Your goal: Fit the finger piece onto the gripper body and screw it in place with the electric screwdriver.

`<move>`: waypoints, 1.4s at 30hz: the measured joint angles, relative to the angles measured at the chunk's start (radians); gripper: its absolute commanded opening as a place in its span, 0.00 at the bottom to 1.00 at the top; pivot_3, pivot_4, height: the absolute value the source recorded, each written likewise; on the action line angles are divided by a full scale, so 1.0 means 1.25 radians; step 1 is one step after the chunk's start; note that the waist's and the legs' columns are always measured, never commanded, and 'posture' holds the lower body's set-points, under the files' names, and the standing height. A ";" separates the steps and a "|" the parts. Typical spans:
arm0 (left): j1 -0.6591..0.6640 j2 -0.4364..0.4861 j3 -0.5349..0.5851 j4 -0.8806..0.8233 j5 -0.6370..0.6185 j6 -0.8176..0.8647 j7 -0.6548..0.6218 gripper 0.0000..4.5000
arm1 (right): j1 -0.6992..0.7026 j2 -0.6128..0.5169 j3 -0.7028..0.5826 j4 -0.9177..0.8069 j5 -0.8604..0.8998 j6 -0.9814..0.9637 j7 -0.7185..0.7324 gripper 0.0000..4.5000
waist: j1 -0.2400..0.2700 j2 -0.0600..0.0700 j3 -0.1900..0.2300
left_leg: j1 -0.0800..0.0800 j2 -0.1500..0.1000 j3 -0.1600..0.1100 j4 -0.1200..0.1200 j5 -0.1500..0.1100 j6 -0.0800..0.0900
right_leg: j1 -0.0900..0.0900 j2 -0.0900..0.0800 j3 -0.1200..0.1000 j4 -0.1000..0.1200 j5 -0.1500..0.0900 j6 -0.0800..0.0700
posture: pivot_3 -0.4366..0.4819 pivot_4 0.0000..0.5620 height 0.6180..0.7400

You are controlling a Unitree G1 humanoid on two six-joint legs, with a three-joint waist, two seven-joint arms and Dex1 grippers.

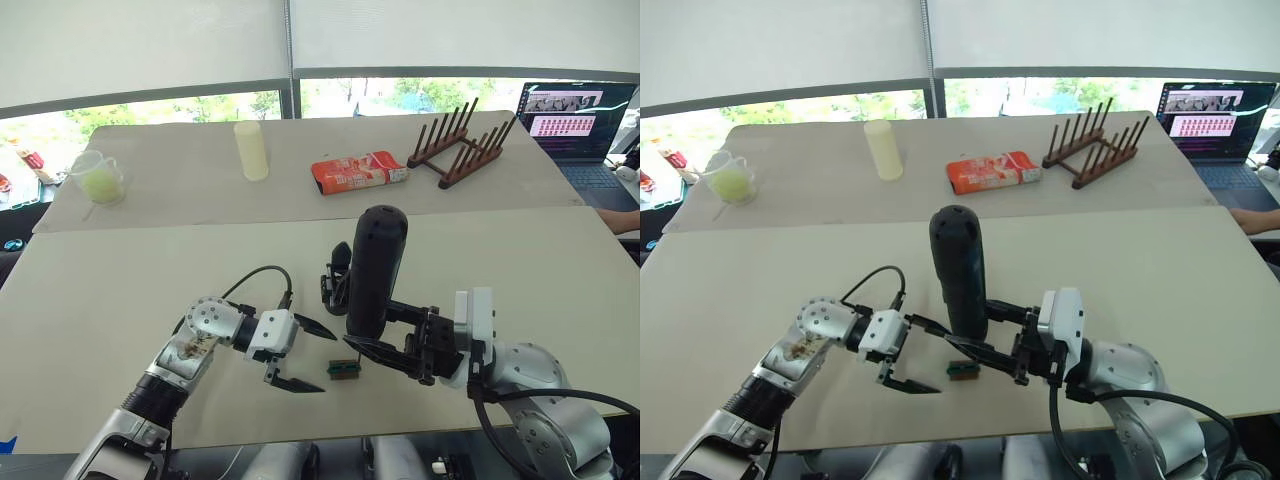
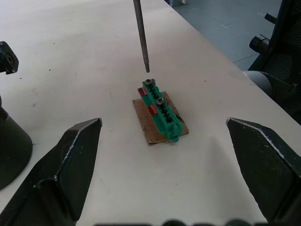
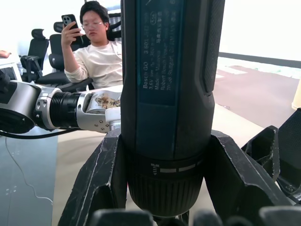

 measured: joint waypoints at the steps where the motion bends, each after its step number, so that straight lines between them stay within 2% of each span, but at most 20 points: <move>1: 0.000 -0.004 -0.002 0.000 0.002 0.000 0.003 1.00 | 0.000 0.000 0.000 0.000 0.000 0.000 -0.001 0.42 | 0.000 0.000 0.000 | 0.000 0.000 0.000 0.000 0.000 0.000 | 0.000 0.000 0.000 0.000 0.000 0.000 | 0.48 0.27 1.00; 42: 0.000 -0.018 -0.019 0.001 0.020 -0.001 0.020 1.00 | 0.004 -0.003 0.031 0.002 -0.019 -0.017 -0.025 0.42 | 0.000 0.000 0.000 | 0.000 0.000 0.000 0.000 0.000 0.000 | 0.000 0.000 0.000 0.000 0.000 0.000 | 0.48 0.27 1.00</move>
